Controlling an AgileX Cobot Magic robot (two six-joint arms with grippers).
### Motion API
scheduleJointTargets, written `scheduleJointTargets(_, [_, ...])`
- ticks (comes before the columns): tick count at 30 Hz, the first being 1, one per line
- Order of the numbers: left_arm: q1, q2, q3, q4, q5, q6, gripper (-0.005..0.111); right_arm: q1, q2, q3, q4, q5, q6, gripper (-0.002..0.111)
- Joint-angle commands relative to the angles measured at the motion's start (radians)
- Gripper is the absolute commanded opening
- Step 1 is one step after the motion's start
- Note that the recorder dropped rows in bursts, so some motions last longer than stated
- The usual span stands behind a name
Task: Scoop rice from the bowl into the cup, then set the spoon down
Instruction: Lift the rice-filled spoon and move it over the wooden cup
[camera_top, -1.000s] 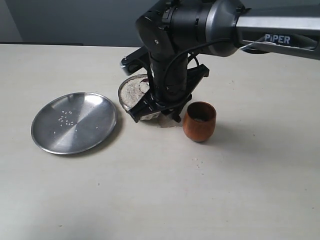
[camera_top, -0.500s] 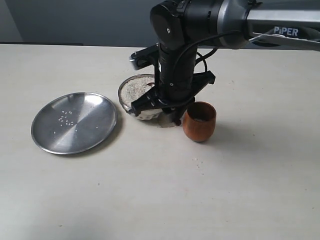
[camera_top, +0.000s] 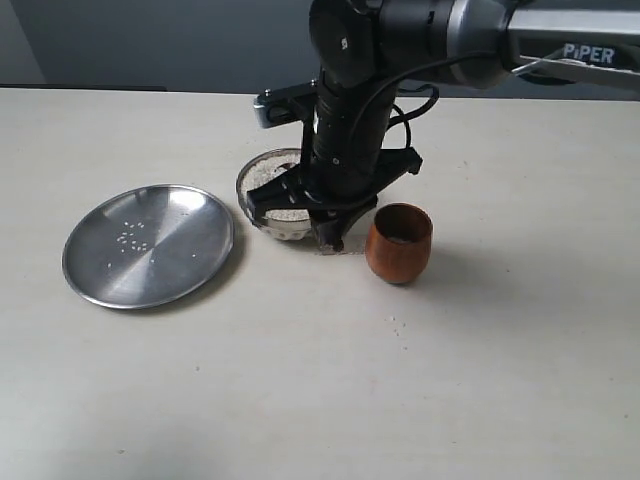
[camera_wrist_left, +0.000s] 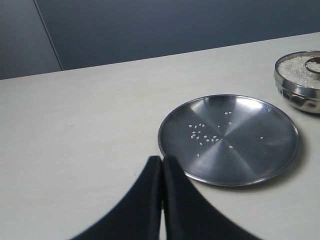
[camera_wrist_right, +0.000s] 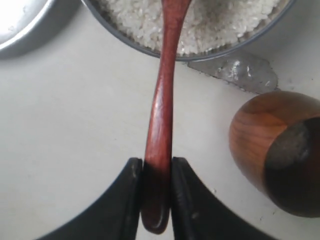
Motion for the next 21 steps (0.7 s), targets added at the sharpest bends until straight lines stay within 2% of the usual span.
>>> scheduleJointTargets(1, [0.001, -0.004, 0.003, 0.005, -0.002, -0.001, 0.000, -0.031, -0.050, -0.008, 0.022, 0.001, -0.029, -0.001])
scheduleJointTargets(6, [0.001, -0.004, 0.003, 0.005, -0.002, -0.001, 0.000, -0.054, -0.109, 0.025, 0.022, 0.030, -0.074, -0.001])
scheduleJointTargets(21, [0.001, -0.004, 0.003, 0.005, -0.002, -0.001, 0.000, -0.200, -0.426, 0.403, 0.017, -0.062, -0.178, -0.001])
